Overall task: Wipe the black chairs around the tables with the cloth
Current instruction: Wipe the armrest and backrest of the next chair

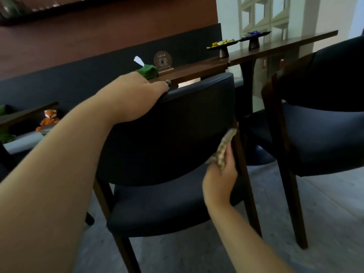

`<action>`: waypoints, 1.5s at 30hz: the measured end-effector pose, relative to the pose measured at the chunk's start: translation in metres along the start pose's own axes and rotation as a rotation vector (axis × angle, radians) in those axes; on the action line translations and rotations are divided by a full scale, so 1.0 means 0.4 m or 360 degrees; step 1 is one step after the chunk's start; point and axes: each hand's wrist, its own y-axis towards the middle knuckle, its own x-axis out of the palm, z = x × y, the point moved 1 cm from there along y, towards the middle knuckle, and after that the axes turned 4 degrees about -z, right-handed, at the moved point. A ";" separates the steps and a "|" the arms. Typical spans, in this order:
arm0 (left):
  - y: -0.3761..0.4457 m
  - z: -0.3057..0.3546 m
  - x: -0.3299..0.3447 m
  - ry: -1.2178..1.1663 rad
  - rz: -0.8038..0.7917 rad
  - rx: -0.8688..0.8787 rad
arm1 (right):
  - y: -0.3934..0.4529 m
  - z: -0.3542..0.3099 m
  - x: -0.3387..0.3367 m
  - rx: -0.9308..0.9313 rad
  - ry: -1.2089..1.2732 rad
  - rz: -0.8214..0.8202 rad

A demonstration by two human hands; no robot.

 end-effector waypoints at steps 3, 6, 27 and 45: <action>-0.001 -0.002 0.002 -0.0248 0.0037 -0.0056 | 0.086 -0.142 -0.012 -0.0564 0.0088 0.0098; 0.006 -0.007 0.007 -0.0245 0.0061 -0.0061 | 0.125 -0.226 0.036 -0.1095 -0.0203 -0.0055; -0.005 0.009 0.007 -0.0436 0.0145 -0.0210 | 0.225 -0.201 0.001 -0.2387 -0.0775 -0.0835; -0.013 0.001 -0.006 -0.0381 0.0241 -0.0098 | 0.292 -0.213 -0.045 -0.3316 -0.1222 -0.1669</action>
